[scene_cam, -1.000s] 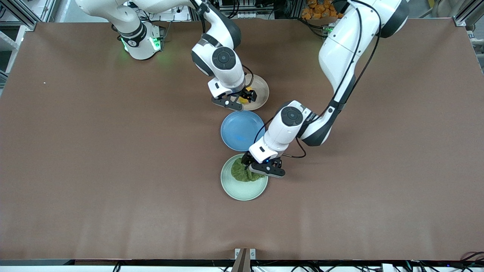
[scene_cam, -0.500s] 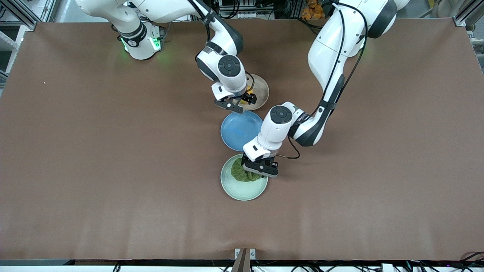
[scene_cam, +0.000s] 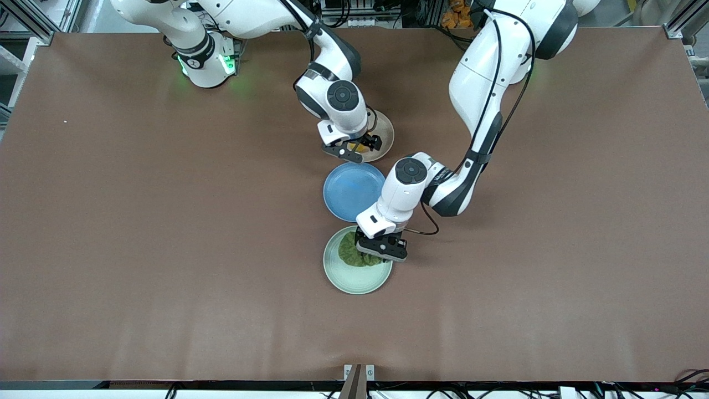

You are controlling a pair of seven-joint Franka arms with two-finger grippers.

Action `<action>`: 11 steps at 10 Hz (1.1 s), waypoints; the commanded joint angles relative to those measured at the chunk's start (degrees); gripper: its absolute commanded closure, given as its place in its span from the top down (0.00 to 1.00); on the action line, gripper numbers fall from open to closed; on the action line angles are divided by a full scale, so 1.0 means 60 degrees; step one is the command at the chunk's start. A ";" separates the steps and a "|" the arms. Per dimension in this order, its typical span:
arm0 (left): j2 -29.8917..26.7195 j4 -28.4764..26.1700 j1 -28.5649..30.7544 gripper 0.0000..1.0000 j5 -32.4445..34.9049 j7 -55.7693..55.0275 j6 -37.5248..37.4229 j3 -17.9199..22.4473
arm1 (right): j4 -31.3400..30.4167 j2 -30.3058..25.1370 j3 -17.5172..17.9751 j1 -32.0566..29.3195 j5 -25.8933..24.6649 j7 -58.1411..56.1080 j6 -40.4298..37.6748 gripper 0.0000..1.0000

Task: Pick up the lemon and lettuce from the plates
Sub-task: 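Close the right gripper on the lemon while the left gripper grasps the lettuce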

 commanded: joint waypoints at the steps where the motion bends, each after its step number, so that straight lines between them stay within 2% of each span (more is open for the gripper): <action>1: 0.0225 0.0302 -0.0144 0.41 0.0256 -0.0121 0.0124 0.0178 | 0.0072 0.0131 0.0158 0.0075 -0.0138 0.0381 0.0068 1.00; 4: 0.0269 0.0288 -0.0129 0.04 0.0242 -0.0180 0.0124 0.0164 | 0.0043 0.0219 0.0174 0.0207 -0.0226 0.0382 0.0039 1.00; 5: 0.0182 0.0288 -0.0114 0.00 0.0213 -0.0224 0.0124 0.0164 | 0.0057 0.0204 0.0174 0.0192 -0.0240 0.0382 0.0010 0.82; 6: 0.0065 0.0288 -0.0085 0.00 0.0140 -0.0268 0.0095 0.0149 | 0.0057 0.0204 0.0174 0.0192 -0.0270 0.0382 0.0009 0.67; 8: -0.0271 0.0288 0.0017 0.00 -0.0064 -0.0268 -0.0065 0.0106 | 0.0087 0.0175 0.0174 0.0192 -0.0402 0.0382 0.0009 0.44; 9: -0.0563 0.0273 0.0047 0.00 -0.0414 -0.0254 -0.0588 0.0105 | 0.0087 0.0160 0.0174 0.0192 -0.0402 0.0382 -0.0020 0.36; 11: -0.1325 0.0273 0.0148 0.00 -0.0869 -0.0239 -0.1951 0.0091 | 0.0494 -0.0058 0.0174 0.0032 -0.0343 0.0280 -0.0412 0.27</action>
